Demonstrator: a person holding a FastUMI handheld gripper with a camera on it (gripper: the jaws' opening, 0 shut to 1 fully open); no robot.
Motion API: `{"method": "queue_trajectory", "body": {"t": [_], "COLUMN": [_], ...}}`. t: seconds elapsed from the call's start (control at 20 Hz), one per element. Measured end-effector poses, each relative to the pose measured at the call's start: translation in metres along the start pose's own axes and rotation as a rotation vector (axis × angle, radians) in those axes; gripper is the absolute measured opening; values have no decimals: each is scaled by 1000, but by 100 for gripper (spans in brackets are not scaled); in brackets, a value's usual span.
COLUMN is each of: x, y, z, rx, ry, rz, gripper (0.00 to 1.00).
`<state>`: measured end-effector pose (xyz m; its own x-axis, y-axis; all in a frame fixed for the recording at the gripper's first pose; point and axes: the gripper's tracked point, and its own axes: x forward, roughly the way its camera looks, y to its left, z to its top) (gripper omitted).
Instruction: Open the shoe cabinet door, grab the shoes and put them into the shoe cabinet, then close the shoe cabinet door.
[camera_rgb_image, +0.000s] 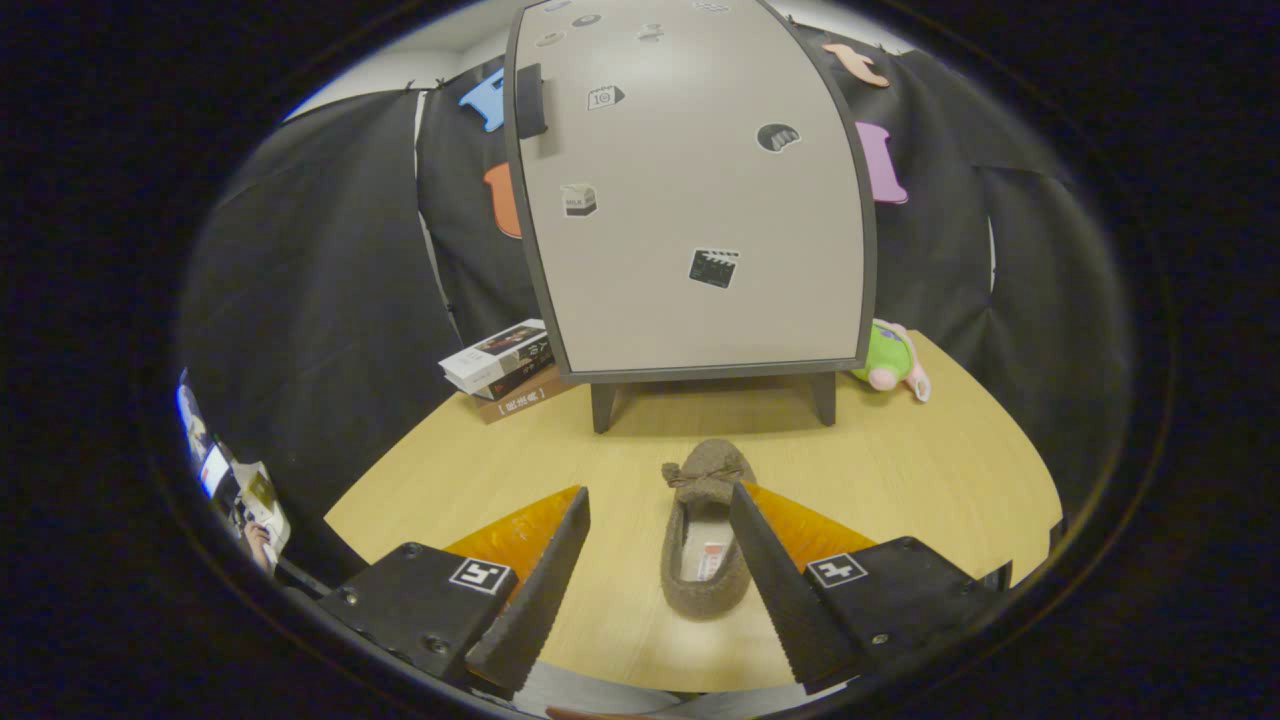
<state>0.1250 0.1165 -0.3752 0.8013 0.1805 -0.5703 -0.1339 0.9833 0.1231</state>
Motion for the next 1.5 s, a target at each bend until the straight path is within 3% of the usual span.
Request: {"method": "queue_trajectory", "body": {"t": [0.4,0.65,0.85,1.15,1.4,1.45,1.5], "x": [-7,-1,9,45,67,76,87], "y": [27,59,104,149,144,141,138], "z": [144,227,290,355,377,372,365], "rx": [-81,-116,-144,-111,-104,-89,-67], "ry": [-293,-418,-462,-446,-435,-390,-342], "rz": [-25,7,86,118,-7,-29,-38], "gripper": [93,93,93,92,69,59,55]}}
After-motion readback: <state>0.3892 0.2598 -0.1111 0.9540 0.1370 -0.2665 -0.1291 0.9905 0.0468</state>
